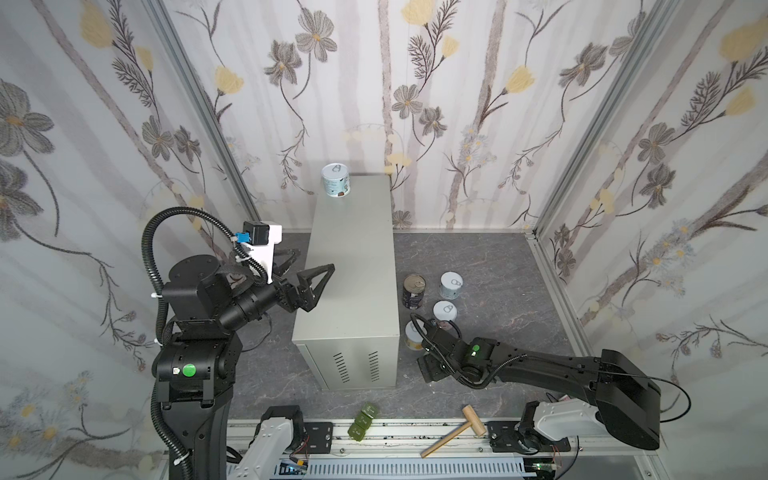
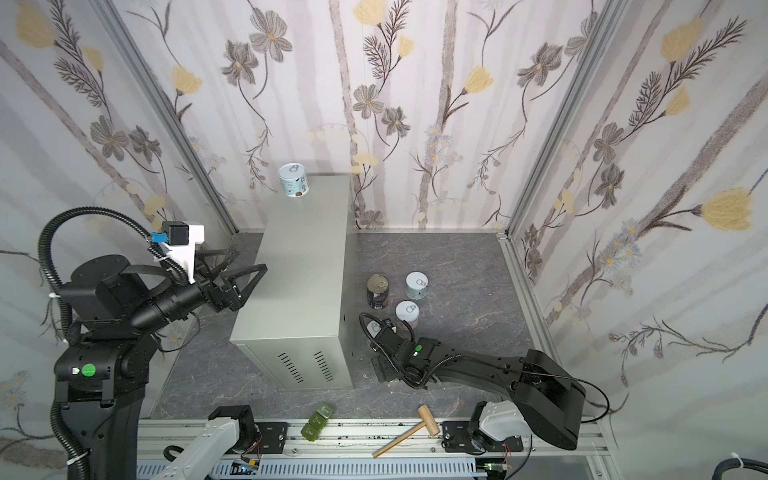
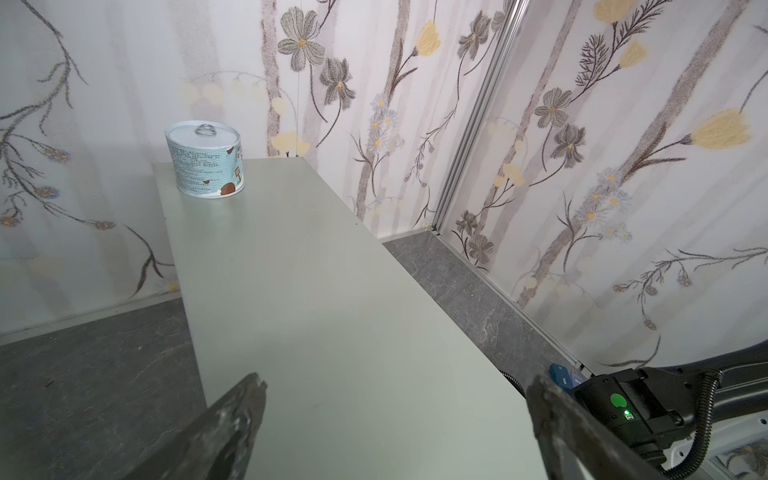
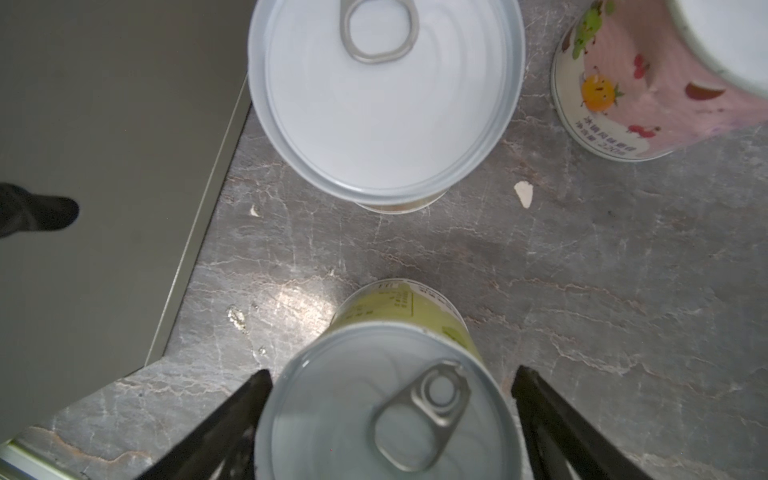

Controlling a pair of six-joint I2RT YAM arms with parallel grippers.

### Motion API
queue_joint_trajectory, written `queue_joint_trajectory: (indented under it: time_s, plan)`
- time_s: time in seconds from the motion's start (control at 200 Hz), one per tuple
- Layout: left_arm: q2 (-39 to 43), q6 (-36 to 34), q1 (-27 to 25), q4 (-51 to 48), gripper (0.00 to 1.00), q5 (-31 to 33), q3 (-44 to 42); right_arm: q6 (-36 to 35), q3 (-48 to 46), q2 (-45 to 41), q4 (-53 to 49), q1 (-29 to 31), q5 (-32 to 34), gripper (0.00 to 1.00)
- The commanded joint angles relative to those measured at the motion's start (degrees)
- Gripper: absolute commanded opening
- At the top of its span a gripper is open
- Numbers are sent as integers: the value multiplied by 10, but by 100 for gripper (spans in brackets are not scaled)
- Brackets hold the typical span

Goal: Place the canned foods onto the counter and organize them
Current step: 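Grasp the green-labelled can with the right gripper and lift it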

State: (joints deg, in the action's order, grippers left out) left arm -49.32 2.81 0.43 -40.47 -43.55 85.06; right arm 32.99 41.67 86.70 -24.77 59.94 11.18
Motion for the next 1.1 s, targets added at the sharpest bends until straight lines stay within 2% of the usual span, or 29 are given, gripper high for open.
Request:
queue_joint_trajectory:
  time_s: [0.0,0.3,0.6,0.839,1.094]
  plan:
    - [2,1,0,23,100,-3,-2,12,3,0,1,2,16,87]
    - [3,-5,0,14,100,-5,-1,-7,8,-19,-17,4,16,65]
    - [-1,-1,0,9,100,-42,7,-82,77,-107,-96,-2,11,64]
    - [-23,13,-18,7,100,-164,27,-151,213,-128,-206,-19,-64,64]
    - [-60,-46,-97,-67,100,-154,77,-208,420,-104,-347,-31,-114,63]
